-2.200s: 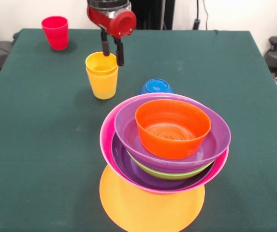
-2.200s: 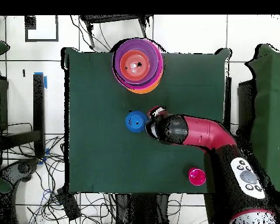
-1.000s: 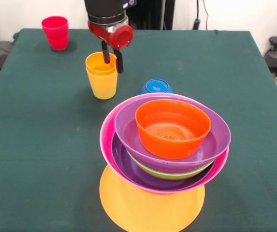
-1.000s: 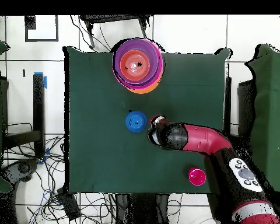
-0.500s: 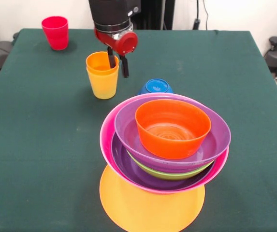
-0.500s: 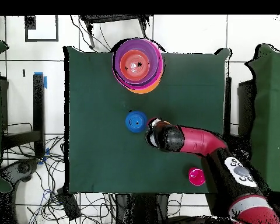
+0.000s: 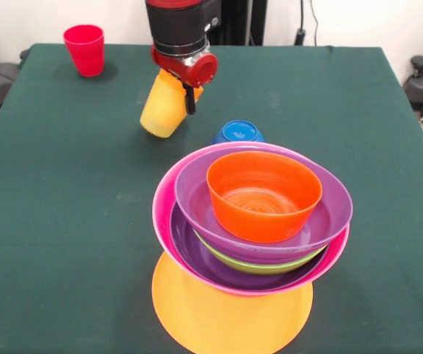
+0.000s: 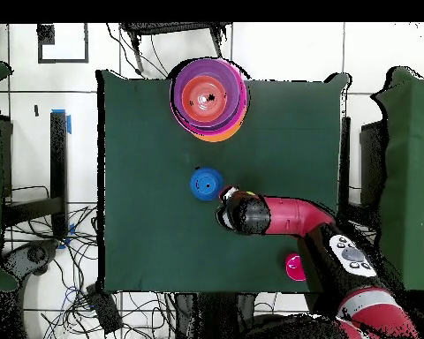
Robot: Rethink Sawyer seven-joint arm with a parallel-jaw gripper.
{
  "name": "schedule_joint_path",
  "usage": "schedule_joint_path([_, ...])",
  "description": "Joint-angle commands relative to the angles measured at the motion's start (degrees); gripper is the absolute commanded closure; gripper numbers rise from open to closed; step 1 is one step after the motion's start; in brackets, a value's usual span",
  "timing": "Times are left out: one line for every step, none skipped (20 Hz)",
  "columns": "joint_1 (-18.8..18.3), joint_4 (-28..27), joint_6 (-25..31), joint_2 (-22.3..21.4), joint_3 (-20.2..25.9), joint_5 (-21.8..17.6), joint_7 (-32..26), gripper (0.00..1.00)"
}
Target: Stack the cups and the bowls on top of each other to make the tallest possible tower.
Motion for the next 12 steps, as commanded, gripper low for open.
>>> schedule_joint_path([2.5, -2.3, -5.9, 1.5, -0.3, -4.9, -1.8, 1.0])
schedule_joint_path([2.0, -1.6, -5.5, 1.0, 0.3, -4.3, -1.5, 1.0])
schedule_joint_path([1.7, -0.2, -5.2, -0.6, 0.9, -3.4, -0.8, 1.0])
schedule_joint_path([1.3, 1.2, -4.7, -2.5, 1.4, -2.7, -0.6, 1.0])
schedule_joint_path([1.2, 2.7, -3.6, -4.8, 1.8, -1.6, -0.2, 1.0])
schedule_joint_path([1.3, 4.1, -2.5, -7.1, 2.2, -0.6, 0.1, 1.0])
schedule_joint_path([0.8, 5.5, -1.4, -9.2, 3.3, 0.7, 0.1, 1.0])
schedule_joint_path([0.0, 7.0, 0.2, -11.3, 5.0, 2.2, -0.4, 1.0])
schedule_joint_path([-0.7, 8.3, 1.6, -13.1, 6.6, 3.7, -0.8, 1.0])
schedule_joint_path([-1.2, 9.4, 2.7, -14.9, 7.9, 5.1, -1.0, 1.0])
schedule_joint_path([-2.0, 10.3, 4.3, -16.3, 9.6, 6.8, -1.5, 1.0])
schedule_joint_path([-2.3, 10.6, 6.0, -17.0, 10.6, 8.1, -2.1, 1.0])
